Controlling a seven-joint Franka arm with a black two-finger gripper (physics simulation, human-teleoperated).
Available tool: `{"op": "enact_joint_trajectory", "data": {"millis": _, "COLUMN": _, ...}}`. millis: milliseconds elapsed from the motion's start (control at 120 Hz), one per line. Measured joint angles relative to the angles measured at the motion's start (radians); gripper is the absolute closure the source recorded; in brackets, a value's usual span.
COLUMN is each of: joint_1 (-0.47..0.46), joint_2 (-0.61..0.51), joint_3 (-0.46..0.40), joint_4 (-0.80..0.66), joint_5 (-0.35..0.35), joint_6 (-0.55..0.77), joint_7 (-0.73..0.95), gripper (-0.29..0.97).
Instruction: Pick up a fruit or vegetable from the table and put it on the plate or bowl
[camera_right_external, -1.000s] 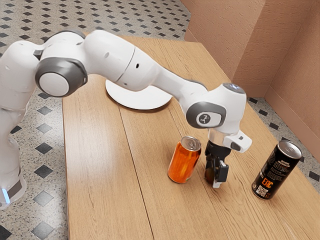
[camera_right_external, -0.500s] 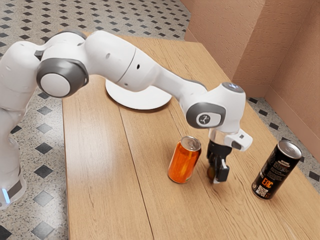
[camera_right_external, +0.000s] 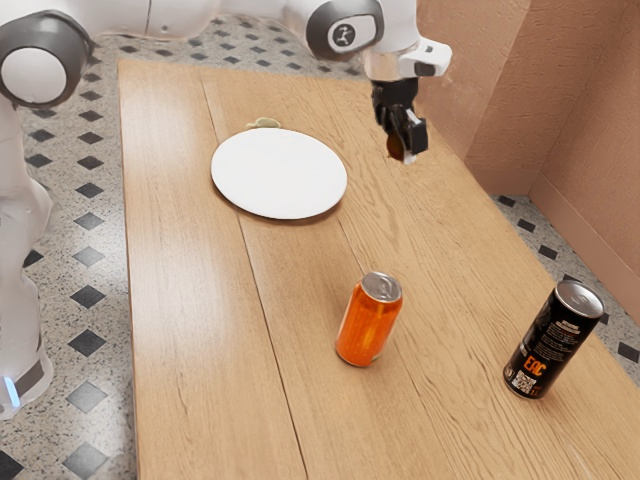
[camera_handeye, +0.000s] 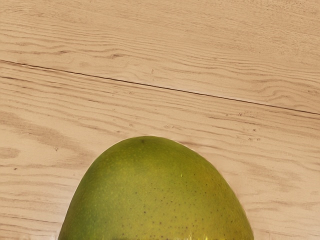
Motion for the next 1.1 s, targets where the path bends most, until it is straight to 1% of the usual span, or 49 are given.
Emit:
{"op": "enact_joint_trajectory", "data": {"millis": 42, "joint_1": 0.073, "joint_2": -0.040, "joint_3": 0.002, "joint_4": -0.058, "joint_5": 0.002, "joint_6": -0.025, "joint_7": -0.009, "gripper": 0.41}}
{"op": "enact_joint_trajectory", "data": {"millis": 83, "joint_1": 0.114, "joint_2": -0.064, "joint_3": 0.003, "joint_4": -0.095, "joint_5": 0.004, "joint_6": -0.045, "joint_7": -0.017, "gripper": 0.41}}
{"op": "enact_joint_trajectory", "data": {"millis": 192, "joint_1": 0.165, "joint_2": -0.086, "joint_3": 0.004, "joint_4": -0.150, "joint_5": 0.006, "joint_6": -0.081, "joint_7": -0.031, "gripper": 0.42}}
{"op": "enact_joint_trajectory", "data": {"millis": 308, "joint_1": 0.251, "joint_2": -0.094, "joint_3": 0.004, "joint_4": -0.211, "joint_5": 0.001, "joint_6": -0.101, "joint_7": -0.042, "gripper": 0.42}}
{"op": "enact_joint_trajectory", "data": {"millis": 375, "joint_1": 0.290, "joint_2": -0.092, "joint_3": 0.005, "joint_4": -0.222, "joint_5": -0.001, "joint_6": -0.108, "joint_7": -0.043, "gripper": 0.42}}
{"op": "enact_joint_trajectory", "data": {"millis": 517, "joint_1": 0.341, "joint_2": -0.070, "joint_3": 0.005, "joint_4": -0.225, "joint_5": -0.003, "joint_6": -0.107, "joint_7": -0.041, "gripper": 0.42}}
{"op": "enact_joint_trajectory", "data": {"millis": 758, "joint_1": 0.364, "joint_2": -0.031, "joint_3": 0.005, "joint_4": -0.210, "joint_5": -0.004, "joint_6": -0.072, "joint_7": -0.023, "gripper": 0.42}}
{"op": "enact_joint_trajectory", "data": {"millis": 825, "joint_1": 0.378, "joint_2": -0.030, "joint_3": 0.005, "joint_4": -0.212, "joint_5": -0.018, "joint_6": -0.067, "joint_7": -0.008, "gripper": 0.27}}
{"op": "enact_joint_trajectory", "data": {"millis": 900, "joint_1": 0.378, "joint_2": -0.033, "joint_3": 0.006, "joint_4": -0.210, "joint_5": -0.026, "joint_6": -0.062, "joint_7": 0.011, "gripper": 0.16}}
{"op": "enact_joint_trajectory", "data": {"millis": 1033, "joint_1": 0.364, "joint_2": -0.041, "joint_3": 0.001, "joint_4": -0.208, "joint_5": -0.037, "joint_6": -0.044, "joint_7": 0.049, "gripper": 0.06}}
{"op": "enact_joint_trajectory", "data": {"millis": 1067, "joint_1": 0.337, "joint_2": -0.059, "joint_3": -0.001, "joint_4": -0.207, "joint_5": -0.076, "joint_6": -0.027, "joint_7": 0.033, "gripper": 0.05}}
{"op": "enact_joint_trajectory", "data": {"millis": 1100, "joint_1": 0.295, "joint_2": -0.075, "joint_3": -0.017, "joint_4": -0.195, "joint_5": -0.114, "joint_6": -0.014, "joint_7": -0.039, "gripper": 0.04}}
